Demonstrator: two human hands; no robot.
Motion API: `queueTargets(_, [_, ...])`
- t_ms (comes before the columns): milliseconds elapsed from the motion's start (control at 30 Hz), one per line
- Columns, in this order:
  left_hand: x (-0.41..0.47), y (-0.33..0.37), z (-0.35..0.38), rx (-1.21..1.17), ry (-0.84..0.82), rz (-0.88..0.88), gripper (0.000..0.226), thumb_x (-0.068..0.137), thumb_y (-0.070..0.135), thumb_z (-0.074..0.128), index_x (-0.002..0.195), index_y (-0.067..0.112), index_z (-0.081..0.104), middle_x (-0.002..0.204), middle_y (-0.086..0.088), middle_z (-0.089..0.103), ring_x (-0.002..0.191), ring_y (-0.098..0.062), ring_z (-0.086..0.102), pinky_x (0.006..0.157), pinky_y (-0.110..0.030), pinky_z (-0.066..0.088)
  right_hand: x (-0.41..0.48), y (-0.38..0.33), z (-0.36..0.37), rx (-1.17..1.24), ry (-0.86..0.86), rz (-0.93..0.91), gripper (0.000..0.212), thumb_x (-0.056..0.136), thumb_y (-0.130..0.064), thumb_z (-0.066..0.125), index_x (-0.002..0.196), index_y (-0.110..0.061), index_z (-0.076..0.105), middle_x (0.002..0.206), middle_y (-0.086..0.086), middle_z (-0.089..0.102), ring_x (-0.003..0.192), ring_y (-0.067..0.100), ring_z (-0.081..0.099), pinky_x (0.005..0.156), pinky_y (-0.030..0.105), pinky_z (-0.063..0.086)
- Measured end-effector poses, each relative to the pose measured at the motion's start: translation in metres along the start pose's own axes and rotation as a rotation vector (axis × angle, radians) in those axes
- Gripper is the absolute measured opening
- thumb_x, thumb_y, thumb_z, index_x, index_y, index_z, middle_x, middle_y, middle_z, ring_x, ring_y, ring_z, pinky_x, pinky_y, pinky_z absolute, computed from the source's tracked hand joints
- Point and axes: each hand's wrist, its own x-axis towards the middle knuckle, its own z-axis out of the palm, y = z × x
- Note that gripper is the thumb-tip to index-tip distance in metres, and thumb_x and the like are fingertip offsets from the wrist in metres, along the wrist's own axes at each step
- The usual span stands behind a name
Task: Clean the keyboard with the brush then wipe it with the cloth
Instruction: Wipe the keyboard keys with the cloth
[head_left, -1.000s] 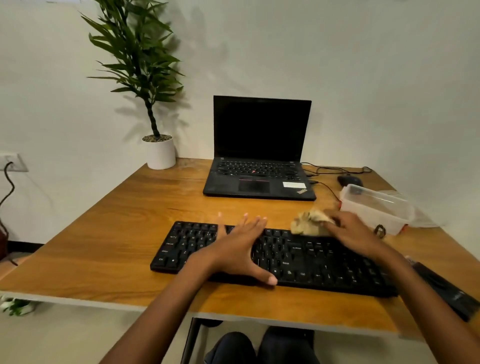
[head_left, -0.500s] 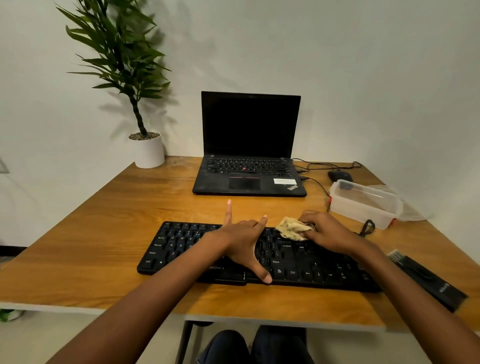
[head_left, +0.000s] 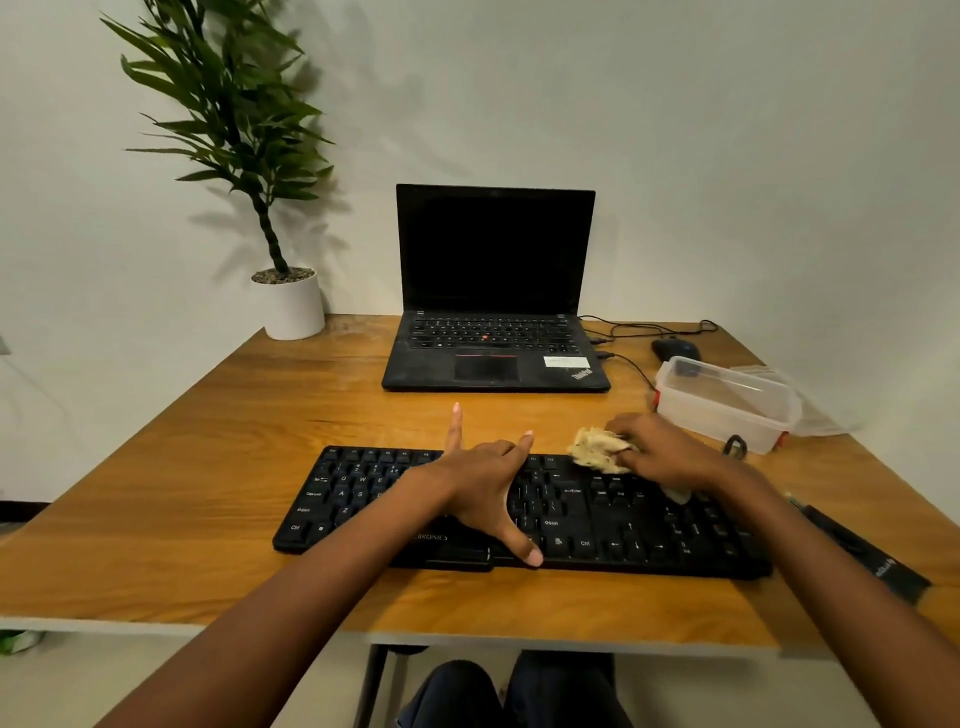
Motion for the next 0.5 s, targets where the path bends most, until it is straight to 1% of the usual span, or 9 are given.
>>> queueTargets(33, [0.000, 0.000, 0.000, 0.002, 0.000, 0.002, 0.129, 0.067, 0.074, 0.061, 0.148, 0.013, -0.020, 0.159, -0.009, 0.009, 0.147, -0.024, 0.005, 0.096, -0.066, -0.031, -0.003, 0.008, -0.005, -0.020, 0.003, 0.032, 0.010, 0.088, -0.005, 0.056, 0.095, -0.002, 0.062, 0.097, 0.009, 0.060, 0.089, 0.017, 0.051, 0.073, 0.026, 0.036])
queueTargets(100, [0.001, 0.002, 0.001, 0.004, 0.008, 0.003, 0.129, 0.067, 0.074, 0.061, 0.148, 0.013, -0.020, 0.159, -0.009, 0.010, 0.147, -0.024, 0.005, 0.096, -0.066, -0.031, -0.005, 0.014, -0.006, -0.068, 0.016, 0.056, 0.016, 0.087, -0.004, 0.056, 0.101, -0.001, 0.063, 0.101, 0.011, 0.062, 0.091, 0.019, 0.054, 0.077, 0.028, 0.039])
queueTargets(167, [0.002, 0.004, 0.001, 0.008, 0.014, 0.006, 0.130, 0.067, 0.074, 0.061, 0.147, 0.014, -0.021, 0.158, -0.010, 0.013, 0.146, -0.025, 0.007, 0.096, -0.066, -0.030, 0.001, 0.006, 0.002, -0.075, 0.041, 0.020, 0.017, 0.087, -0.006, 0.056, 0.102, -0.002, 0.063, 0.103, 0.011, 0.062, 0.095, 0.021, 0.054, 0.080, 0.030, 0.040])
queueTargets(267, [0.004, 0.006, 0.001, 0.015, 0.012, -0.006, 0.131, 0.066, 0.075, 0.061, 0.147, 0.015, -0.022, 0.157, -0.008, 0.018, 0.146, -0.025, 0.011, 0.094, -0.065, -0.033, 0.016, -0.020, 0.021, 0.017, 0.072, -0.053, 0.018, 0.087, -0.007, 0.057, 0.104, -0.004, 0.062, 0.103, 0.010, 0.060, 0.098, 0.021, 0.052, 0.078, 0.027, 0.037])
queueTargets(333, [0.003, 0.004, 0.001, 0.008, 0.008, -0.017, 0.130, 0.066, 0.075, 0.061, 0.146, 0.015, -0.023, 0.158, -0.007, 0.016, 0.146, -0.025, 0.010, 0.093, -0.064, -0.034, 0.020, -0.027, 0.022, 0.158, 0.072, -0.037, 0.018, 0.087, -0.005, 0.058, 0.104, -0.003, 0.063, 0.100, 0.008, 0.061, 0.094, 0.021, 0.054, 0.074, 0.022, 0.040])
queueTargets(400, [0.001, 0.003, 0.001, 0.002, -0.006, -0.016, 0.130, 0.067, 0.074, 0.061, 0.146, 0.015, -0.024, 0.159, -0.008, 0.012, 0.146, -0.025, 0.007, 0.093, -0.064, -0.035, 0.010, -0.023, 0.009, 0.388, 0.092, 0.045, 0.021, 0.087, -0.005, 0.058, 0.108, -0.005, 0.061, 0.095, 0.002, 0.059, 0.087, 0.014, 0.055, 0.065, 0.011, 0.039])
queueTargets(467, [0.001, 0.002, 0.000, -0.001, -0.014, -0.011, 0.129, 0.068, 0.073, 0.062, 0.146, 0.017, -0.024, 0.159, -0.006, 0.011, 0.147, -0.025, 0.006, 0.091, -0.064, -0.036, -0.009, -0.013, -0.009, 0.566, 0.221, 0.107, 0.026, 0.086, -0.004, 0.059, 0.111, -0.010, 0.059, 0.091, -0.008, 0.057, 0.084, 0.009, 0.055, 0.064, 0.009, 0.040])
queueTargets(500, [0.001, 0.003, -0.001, 0.003, -0.021, -0.010, 0.128, 0.068, 0.072, 0.062, 0.146, 0.020, -0.024, 0.159, -0.006, 0.012, 0.147, -0.025, 0.006, 0.091, -0.064, -0.036, -0.020, -0.009, -0.017, 0.577, 0.297, 0.089, 0.026, 0.085, -0.004, 0.061, 0.109, -0.014, 0.059, 0.089, -0.011, 0.057, 0.084, 0.009, 0.055, 0.064, 0.006, 0.039])
